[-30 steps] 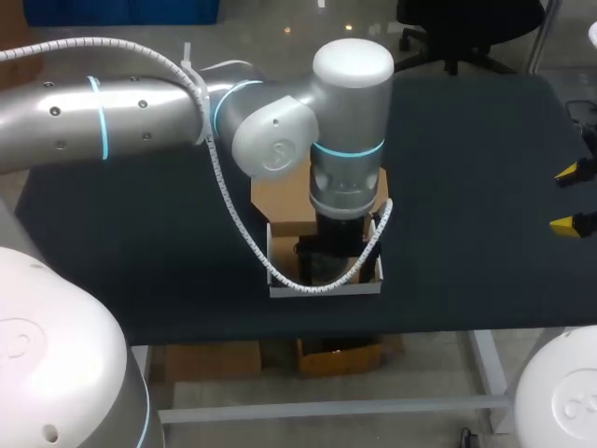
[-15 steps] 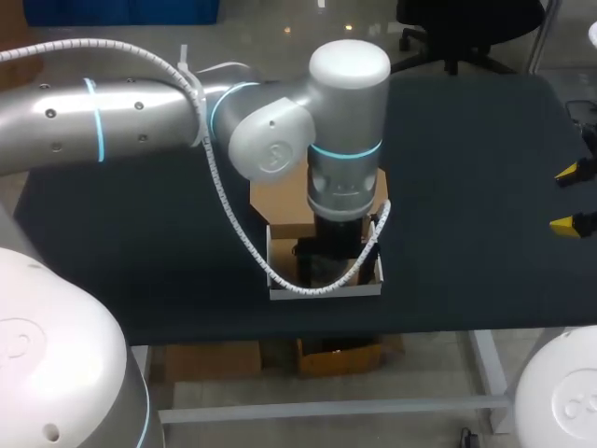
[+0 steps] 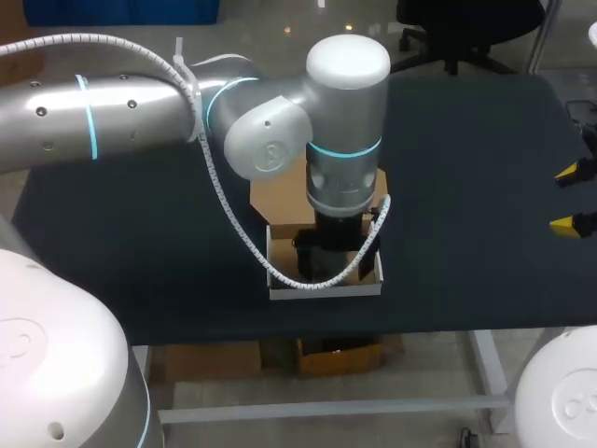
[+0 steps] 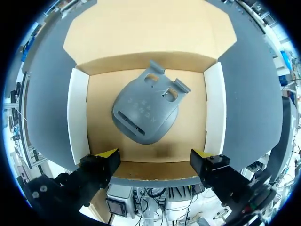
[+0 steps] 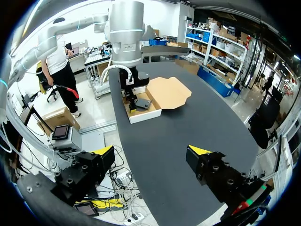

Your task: Assemble the packaging by folding the flat box into shape, placing the metal phone stand inside, and closing the box properly

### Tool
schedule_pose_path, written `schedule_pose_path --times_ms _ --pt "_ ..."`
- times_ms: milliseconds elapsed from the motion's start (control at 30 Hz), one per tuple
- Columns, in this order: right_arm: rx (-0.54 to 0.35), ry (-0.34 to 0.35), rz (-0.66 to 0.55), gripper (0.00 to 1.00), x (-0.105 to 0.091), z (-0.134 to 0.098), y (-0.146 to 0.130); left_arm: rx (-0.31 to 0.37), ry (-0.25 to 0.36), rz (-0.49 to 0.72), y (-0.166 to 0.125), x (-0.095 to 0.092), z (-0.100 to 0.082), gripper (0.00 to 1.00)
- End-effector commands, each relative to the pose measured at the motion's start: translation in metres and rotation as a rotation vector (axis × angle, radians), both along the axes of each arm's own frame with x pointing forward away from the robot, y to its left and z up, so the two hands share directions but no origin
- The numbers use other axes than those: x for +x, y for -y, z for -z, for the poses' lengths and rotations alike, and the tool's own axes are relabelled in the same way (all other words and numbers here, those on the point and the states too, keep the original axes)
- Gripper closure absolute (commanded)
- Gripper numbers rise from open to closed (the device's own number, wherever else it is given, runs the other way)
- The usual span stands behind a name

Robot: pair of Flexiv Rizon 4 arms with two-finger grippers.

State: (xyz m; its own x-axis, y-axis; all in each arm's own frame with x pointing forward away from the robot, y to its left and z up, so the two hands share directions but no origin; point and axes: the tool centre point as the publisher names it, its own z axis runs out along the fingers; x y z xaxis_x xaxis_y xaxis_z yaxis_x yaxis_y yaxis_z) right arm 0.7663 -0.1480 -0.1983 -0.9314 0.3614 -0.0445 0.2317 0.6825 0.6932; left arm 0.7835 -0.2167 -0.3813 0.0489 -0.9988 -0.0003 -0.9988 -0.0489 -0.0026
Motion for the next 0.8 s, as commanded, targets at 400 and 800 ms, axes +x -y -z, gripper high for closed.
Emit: schedule_pose_path --times_ms 400,800 --pt "0.002 0.002 -0.001 0.00 -0.001 0.000 0.001 -0.086 0.110 0.121 -0.017 -0.010 -0.045 0.00" --pt "0.002 0.002 -0.001 0.00 -0.001 0.000 0.001 -0.192 0.189 0.244 -0.044 -0.006 -0.073 0.00"
